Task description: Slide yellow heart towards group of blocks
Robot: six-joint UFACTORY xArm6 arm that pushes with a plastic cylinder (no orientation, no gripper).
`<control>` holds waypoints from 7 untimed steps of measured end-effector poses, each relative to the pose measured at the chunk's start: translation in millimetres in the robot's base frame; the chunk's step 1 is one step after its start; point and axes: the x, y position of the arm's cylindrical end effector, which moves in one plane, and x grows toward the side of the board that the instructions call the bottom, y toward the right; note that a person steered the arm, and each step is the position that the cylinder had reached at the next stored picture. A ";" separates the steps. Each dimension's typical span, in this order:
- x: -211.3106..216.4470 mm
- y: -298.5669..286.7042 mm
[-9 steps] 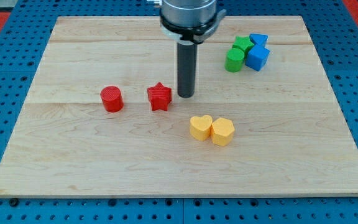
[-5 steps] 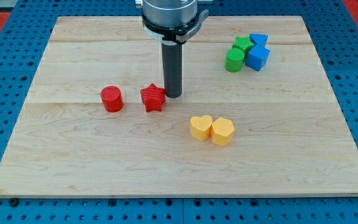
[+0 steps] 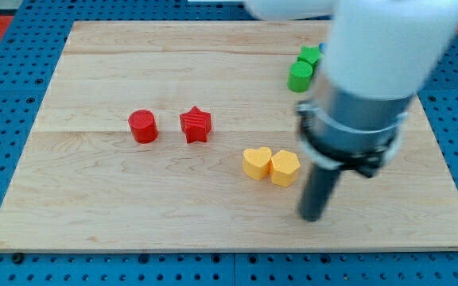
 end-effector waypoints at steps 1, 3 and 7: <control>-12.3 -56.6; -71.8 -36.3; -118.0 39.6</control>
